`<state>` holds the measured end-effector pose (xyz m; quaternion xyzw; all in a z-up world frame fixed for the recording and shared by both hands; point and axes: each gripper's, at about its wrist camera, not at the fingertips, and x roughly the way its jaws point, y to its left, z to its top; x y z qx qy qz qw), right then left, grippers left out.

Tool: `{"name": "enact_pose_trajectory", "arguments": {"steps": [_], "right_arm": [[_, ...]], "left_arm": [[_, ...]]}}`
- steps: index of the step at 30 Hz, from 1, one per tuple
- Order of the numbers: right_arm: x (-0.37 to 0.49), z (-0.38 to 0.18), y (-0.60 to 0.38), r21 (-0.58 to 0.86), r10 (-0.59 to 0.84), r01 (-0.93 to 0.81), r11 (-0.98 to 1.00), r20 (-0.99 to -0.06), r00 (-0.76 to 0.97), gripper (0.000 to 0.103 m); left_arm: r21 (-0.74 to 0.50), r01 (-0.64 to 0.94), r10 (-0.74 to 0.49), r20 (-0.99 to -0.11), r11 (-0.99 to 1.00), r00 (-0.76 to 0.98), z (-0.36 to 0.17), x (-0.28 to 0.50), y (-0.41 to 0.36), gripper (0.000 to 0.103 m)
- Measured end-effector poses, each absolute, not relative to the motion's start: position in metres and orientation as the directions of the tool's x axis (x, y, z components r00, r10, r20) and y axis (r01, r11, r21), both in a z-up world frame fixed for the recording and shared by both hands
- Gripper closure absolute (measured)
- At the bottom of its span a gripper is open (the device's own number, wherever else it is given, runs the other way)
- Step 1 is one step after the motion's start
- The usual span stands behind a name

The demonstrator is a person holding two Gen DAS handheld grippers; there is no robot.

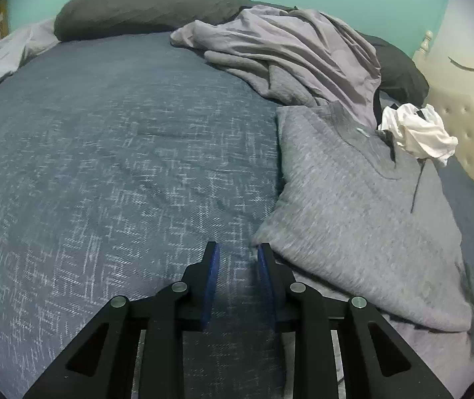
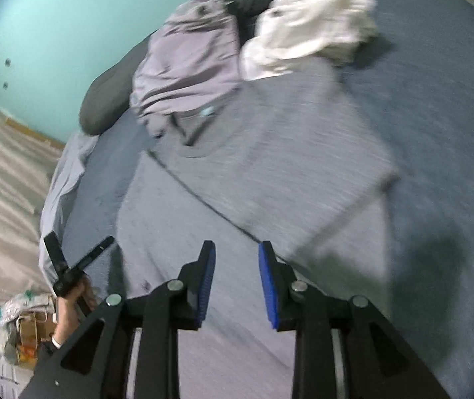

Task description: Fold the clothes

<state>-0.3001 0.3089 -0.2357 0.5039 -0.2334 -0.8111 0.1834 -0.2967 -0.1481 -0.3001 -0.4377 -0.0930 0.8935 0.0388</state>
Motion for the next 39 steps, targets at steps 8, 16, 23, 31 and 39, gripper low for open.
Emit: {"name": "enact_pose_trajectory", "arguments": {"steps": [8,16,23,31,39], "right_arm": [[-0.372,-0.238,0.227,0.553,-0.573,0.165,-0.816,-0.741,-0.350,0.076],[-0.440,-0.242,0.156,0.557,-0.604,0.235,-0.797,-0.735,-0.309,0.076],[-0.485,-0.249,0.110,0.536,-0.597,0.268,-0.800,-0.755,-0.272,0.076],[-0.527,-0.258,0.083,0.532,-0.590,0.265,-0.804,-0.767,-0.250,0.076],[-0.562,-0.274,0.048,0.534,-0.585,0.263,-0.804,-0.790,-0.183,0.076]], "left_arm": [[-0.232,0.021,0.170,-0.769,-0.972,-0.617,-0.315,-0.294,-0.157,0.071],[-0.225,0.026,0.163,-0.776,-0.974,-0.609,-0.317,-0.298,-0.159,0.070],[-0.235,0.026,0.172,-0.777,-0.972,-0.606,-0.316,-0.299,-0.162,0.067],[-0.249,0.027,0.181,-0.771,-0.968,-0.610,-0.312,-0.301,-0.163,0.065],[-0.244,0.016,0.184,-0.768,-0.970,-0.613,-0.309,-0.299,-0.165,0.065]]}}
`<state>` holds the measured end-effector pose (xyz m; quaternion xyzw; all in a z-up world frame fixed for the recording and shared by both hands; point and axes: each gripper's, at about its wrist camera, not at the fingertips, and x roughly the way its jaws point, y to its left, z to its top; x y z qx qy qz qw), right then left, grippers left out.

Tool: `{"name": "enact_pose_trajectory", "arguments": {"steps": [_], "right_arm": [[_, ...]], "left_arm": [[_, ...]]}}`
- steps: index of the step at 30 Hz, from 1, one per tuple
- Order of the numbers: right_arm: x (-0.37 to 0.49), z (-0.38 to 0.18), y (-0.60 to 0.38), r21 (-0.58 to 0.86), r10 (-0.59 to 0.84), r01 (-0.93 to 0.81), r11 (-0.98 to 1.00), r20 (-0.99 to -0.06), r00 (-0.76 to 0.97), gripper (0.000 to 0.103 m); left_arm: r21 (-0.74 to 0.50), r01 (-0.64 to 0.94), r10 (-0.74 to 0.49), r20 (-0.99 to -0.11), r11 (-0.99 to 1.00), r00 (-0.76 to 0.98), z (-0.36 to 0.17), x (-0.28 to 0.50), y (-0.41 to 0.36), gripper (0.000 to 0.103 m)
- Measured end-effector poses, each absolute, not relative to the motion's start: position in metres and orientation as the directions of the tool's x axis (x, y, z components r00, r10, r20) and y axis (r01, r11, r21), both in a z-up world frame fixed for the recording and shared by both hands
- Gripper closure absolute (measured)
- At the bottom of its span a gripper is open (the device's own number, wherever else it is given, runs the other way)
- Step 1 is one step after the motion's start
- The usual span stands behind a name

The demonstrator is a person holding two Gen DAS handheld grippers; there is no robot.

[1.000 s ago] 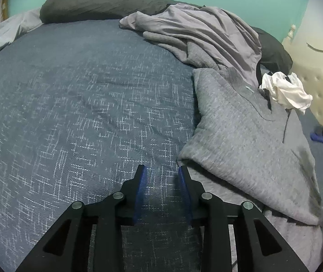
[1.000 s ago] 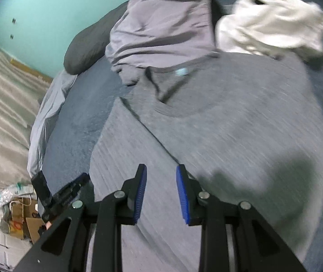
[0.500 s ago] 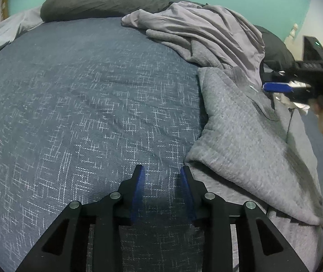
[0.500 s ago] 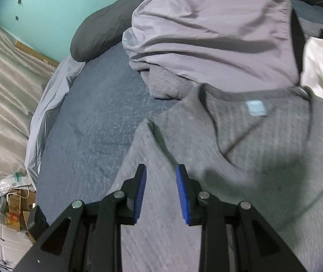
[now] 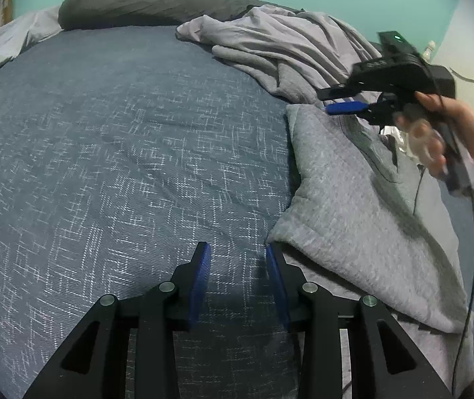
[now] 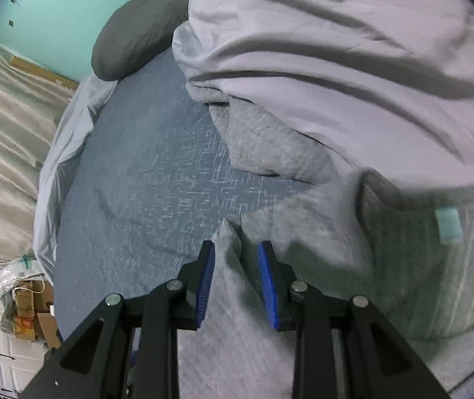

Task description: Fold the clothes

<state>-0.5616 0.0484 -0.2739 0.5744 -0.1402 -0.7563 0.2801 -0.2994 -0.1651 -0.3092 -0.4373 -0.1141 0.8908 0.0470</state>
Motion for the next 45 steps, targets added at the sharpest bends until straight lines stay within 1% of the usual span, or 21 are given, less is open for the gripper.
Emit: {"name": "enact_pose_trajectory", "arguments": {"steps": [8,11,13,14,15,18,23,26,29,33,35,40,45], "right_arm": [[-0.580,-0.295,0.018,0.496,-0.543,0.282,-0.821,-0.831,-0.119,0.076],[-0.579,-0.300,0.012,0.495,-0.544,0.298,-0.816,-0.831,-0.111,0.076],[-0.578,-0.299,0.010,0.494,-0.554,0.318,-0.809,-0.822,-0.130,0.088],[-0.578,-0.299,0.009,0.491,-0.554,0.326,-0.808,-0.821,-0.137,0.091],[-0.578,-0.299,0.008,0.487,-0.555,0.334,-0.807,-0.819,-0.144,0.094],[-0.578,-0.296,0.005,0.477,-0.560,0.356,-0.804,-0.808,-0.182,0.096],[-0.582,-0.295,-0.004,0.451,-0.550,0.374,-0.811,-0.806,-0.221,0.096],[-0.584,-0.302,-0.011,0.405,-0.512,0.399,-0.822,-0.833,-0.209,0.096],[-0.584,-0.303,-0.010,0.382,-0.488,0.387,-0.839,-0.844,-0.224,0.092],[-0.582,-0.274,0.011,0.378,-0.500,0.366,-0.850,-0.798,-0.336,0.092],[-0.576,-0.258,0.023,0.403,-0.534,0.382,-0.832,-0.769,-0.351,0.092],[-0.542,-0.239,0.034,0.425,-0.597,0.485,-0.764,-0.752,-0.281,0.092],[-0.512,-0.253,0.036,0.437,-0.596,0.509,-0.741,-0.778,-0.200,0.092]], "left_arm": [[-0.254,0.016,0.191,-0.765,-0.967,-0.615,-0.309,-0.300,-0.168,0.065],[-0.262,0.019,0.195,-0.763,-0.965,-0.616,-0.309,-0.300,-0.169,0.065],[-0.263,0.020,0.195,-0.763,-0.965,-0.616,-0.309,-0.300,-0.169,0.065],[-0.263,0.020,0.195,-0.763,-0.965,-0.617,-0.309,-0.300,-0.170,0.065],[-0.263,0.022,0.194,-0.763,-0.964,-0.617,-0.310,-0.300,-0.170,0.065],[-0.264,0.025,0.193,-0.764,-0.964,-0.616,-0.311,-0.300,-0.171,0.065],[-0.266,0.026,0.195,-0.763,-0.964,-0.616,-0.311,-0.301,-0.173,0.065],[-0.267,0.029,0.193,-0.763,-0.963,-0.617,-0.310,-0.302,-0.175,0.065],[-0.269,0.031,0.194,-0.762,-0.963,-0.618,-0.309,-0.301,-0.177,0.065],[-0.273,0.029,0.196,-0.756,-0.962,-0.624,-0.306,-0.301,-0.176,0.065],[-0.276,0.027,0.198,-0.752,-0.961,-0.629,-0.303,-0.300,-0.175,0.065],[-0.283,0.000,0.217,-0.734,-0.959,-0.644,-0.294,-0.299,-0.168,0.065],[-0.286,-0.041,0.243,-0.719,-0.957,-0.651,-0.288,-0.302,-0.153,0.065]]}}
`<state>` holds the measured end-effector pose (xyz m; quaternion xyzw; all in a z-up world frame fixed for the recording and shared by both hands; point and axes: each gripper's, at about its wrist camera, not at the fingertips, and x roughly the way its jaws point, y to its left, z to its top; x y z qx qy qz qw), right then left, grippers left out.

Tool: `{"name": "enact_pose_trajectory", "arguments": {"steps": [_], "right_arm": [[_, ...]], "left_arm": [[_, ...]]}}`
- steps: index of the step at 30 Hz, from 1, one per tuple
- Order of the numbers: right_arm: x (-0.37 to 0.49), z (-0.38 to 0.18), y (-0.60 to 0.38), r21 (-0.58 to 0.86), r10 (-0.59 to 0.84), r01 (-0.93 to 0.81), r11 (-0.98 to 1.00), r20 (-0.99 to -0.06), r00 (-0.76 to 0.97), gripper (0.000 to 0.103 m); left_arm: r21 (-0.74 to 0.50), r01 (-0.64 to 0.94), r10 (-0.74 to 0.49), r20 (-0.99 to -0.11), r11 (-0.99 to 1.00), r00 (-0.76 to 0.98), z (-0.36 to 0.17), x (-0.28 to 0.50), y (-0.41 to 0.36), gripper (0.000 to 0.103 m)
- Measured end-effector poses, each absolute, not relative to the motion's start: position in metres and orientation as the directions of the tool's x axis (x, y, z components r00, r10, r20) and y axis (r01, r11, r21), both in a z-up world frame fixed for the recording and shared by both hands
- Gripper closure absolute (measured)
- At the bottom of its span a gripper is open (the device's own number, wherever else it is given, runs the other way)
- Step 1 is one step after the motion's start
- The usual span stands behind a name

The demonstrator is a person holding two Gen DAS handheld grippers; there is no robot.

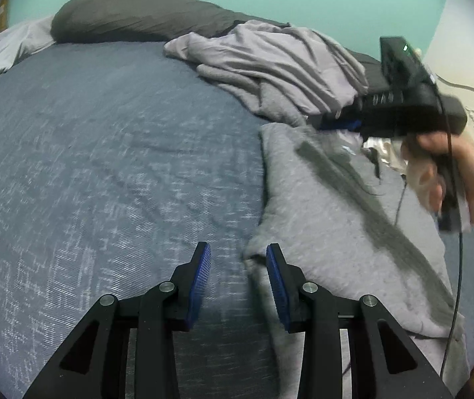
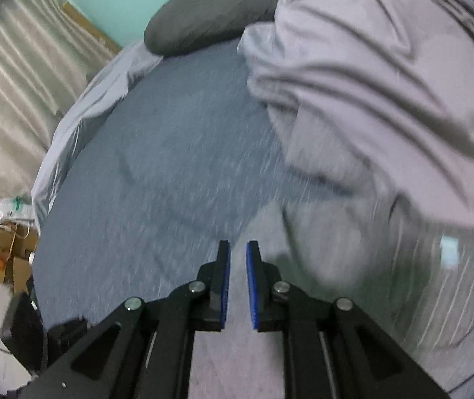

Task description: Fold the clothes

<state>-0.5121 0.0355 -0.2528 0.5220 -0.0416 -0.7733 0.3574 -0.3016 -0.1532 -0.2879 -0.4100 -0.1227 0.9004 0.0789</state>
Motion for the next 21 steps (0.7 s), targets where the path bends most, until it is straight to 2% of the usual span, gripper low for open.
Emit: {"name": "enact_pose_trajectory", "arguments": {"steps": [8,13,21], "right_arm": [[-0.509,-0.284,0.049,0.419,-0.537,0.438,-0.795,-0.823,-0.187,0.092],[-0.496,-0.269,0.086,0.467,-0.577,0.404,-0.787,-0.788,-0.213,0.092],[-0.423,-0.252,0.172,0.462,-0.560,0.367,-0.808,-0.796,-0.231,0.092]], "left_arm": [[-0.231,-0.071,0.226,-0.760,-0.970,-0.610,-0.305,-0.315,-0.137,0.065],[-0.236,-0.059,0.225,-0.777,-0.970,-0.588,-0.317,-0.314,-0.143,0.064],[-0.244,-0.072,0.238,-0.764,-0.967,-0.600,-0.292,-0.289,-0.133,0.063]]}}
